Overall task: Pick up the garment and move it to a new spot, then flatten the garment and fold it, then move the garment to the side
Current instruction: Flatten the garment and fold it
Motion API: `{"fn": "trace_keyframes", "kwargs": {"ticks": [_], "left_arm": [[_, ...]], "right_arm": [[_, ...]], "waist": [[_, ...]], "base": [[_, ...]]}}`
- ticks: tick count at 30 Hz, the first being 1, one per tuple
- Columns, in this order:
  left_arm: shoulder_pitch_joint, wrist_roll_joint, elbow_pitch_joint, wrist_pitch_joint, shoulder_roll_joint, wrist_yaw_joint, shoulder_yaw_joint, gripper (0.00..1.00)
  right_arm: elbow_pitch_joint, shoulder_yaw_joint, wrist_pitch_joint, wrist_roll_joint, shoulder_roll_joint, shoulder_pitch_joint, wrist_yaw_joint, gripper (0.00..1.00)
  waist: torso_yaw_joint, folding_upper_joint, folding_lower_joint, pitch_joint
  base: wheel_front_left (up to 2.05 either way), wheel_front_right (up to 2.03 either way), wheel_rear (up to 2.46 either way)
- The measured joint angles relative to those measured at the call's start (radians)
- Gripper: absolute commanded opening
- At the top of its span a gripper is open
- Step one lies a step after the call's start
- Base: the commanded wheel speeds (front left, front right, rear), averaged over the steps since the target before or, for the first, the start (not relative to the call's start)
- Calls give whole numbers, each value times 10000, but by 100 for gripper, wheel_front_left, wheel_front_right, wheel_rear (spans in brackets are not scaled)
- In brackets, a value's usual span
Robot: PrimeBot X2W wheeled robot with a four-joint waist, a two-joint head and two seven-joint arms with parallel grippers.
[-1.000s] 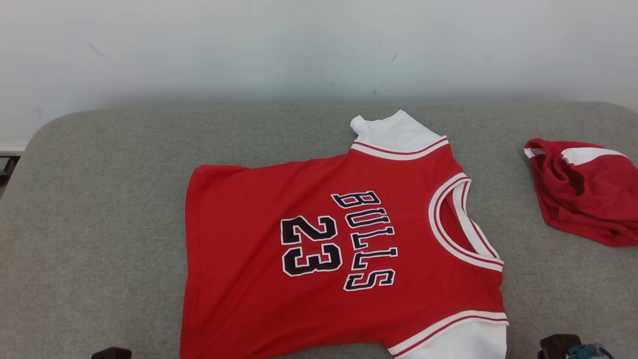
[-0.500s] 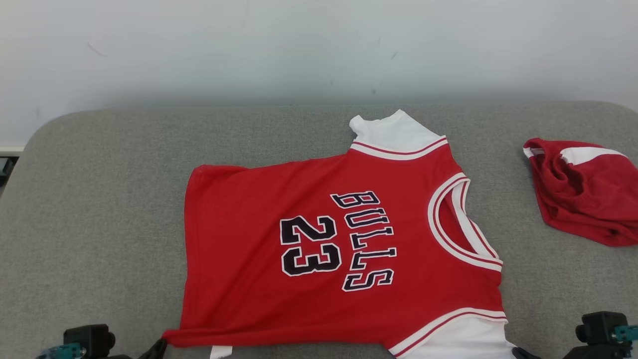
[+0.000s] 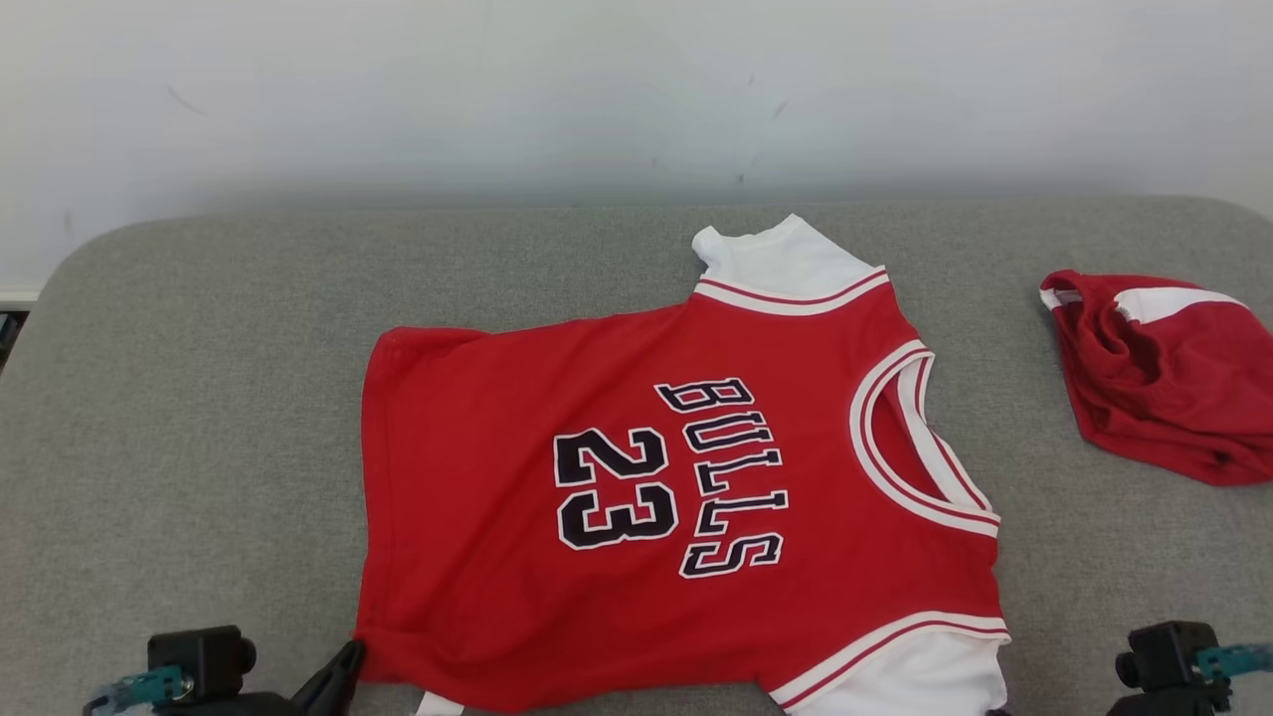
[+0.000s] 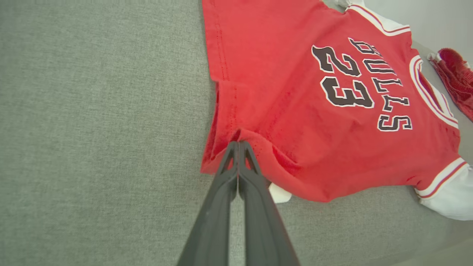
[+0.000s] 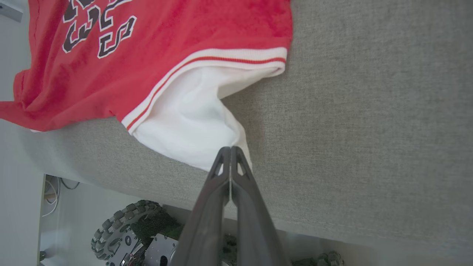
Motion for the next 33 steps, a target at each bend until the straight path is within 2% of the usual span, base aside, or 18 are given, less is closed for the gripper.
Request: {"fn": "trace_keyframes", "kwargs": {"ticks": [2, 4, 7, 9, 13, 17, 20, 23, 25, 26, 29, 30, 31, 32, 33], "left_arm": [[-90, 29, -165, 117, 58, -23, -127, 0], [-360, -8, -280, 324, 121, -293, -192, 0], [-1295, -71, -466, 838, 303, -740, -332, 0], [-2039, -431, -483, 1271, 311, -1060, -311, 0], [-4045, -748, -330, 2079, 481, -1513, -92, 0], [-7233, -1143, 502, 2719, 297, -1822, 393, 0], [-9750, -665, 1281, 2658, -104, -1833, 1360, 0], [-11634, 119, 1599, 1620, -792, -1685, 2138, 0], [-12903, 146, 1728, 775, -1271, -1569, 2359, 0], [-13463, 173, 1622, 499, -1277, -1590, 2332, 0], [-13541, 382, 911, -552, -997, -1741, 2564, 0], [-13032, 351, 869, -874, -963, -1802, 2642, 0], [-11363, 412, 1028, -1141, -894, -1850, 2395, 0], [-10510, 387, 1358, -1133, -974, -1965, 2128, 0], [-9664, 307, 1768, -1133, -1099, -2094, 1829, 0]], "right_arm": [[-44, 155, 290, -46, -132, -289, 4, 0], [-115, 330, 631, -127, -341, -742, 25, 0], [-234, 627, 1315, -190, -546, -1685, 230, 0], [-226, 811, 1885, -186, -610, -2558, 326, 0], [222, 575, 2882, 408, -621, -5004, 489, 0], [1338, -249, 3413, 660, -267, -8537, 270, 0], [1927, -1427, 2926, -301, 389, -10619, -25, 0], [2165, -2280, 1005, -2080, 855, -12333, -100, 0], [2044, -2429, -117, -2169, 1229, -13691, -90, 0], [1958, -2174, -527, -2169, 1390, -14400, 29, 0], [1808, -1308, -1455, -2240, 1446, -15756, 1239, 0], [1776, -1212, -1795, -2316, 1448, -15523, 1549, 0], [2142, -1062, -2194, -2322, 1455, -14222, 1854, 0], [2320, -1028, -2355, -2332, 1417, -13261, 1983, 0], [2591, -1026, -2458, -2334, 1394, -12177, 1952, 0]], "waist": [[-12, 0, 0, 79], [-24, 0, 0, 178], [-46, 0, 0, 371], [-66, 0, 1, 544], [-123, 1, 2, 988], [-176, 2, 3, 1504], [-197, 1, 3, 1913], [-191, 3, 3, 2335], [-167, 2, 4, 2622], [-149, 3, 4, 2764], [-90, -2, -2, 3184], [-70, -3, -4, 3312], [-32, -1, -2, 3513], [-8, 2, 3, 3566], [12, 5, 13, 3583]], "base": [[0, 0, 0], [0, 0, 0], [0, 0, 0], [0, 0, 0], [0, 0, 0], [0, 0, 0], [0, 0, 0], [0, 0, 0], [0, 0, 0], [0, 0, 0], [0, 0, 0], [0, 0, 0], [0, 0, 0], [0, 0, 0], [0, 0, 0]]}}
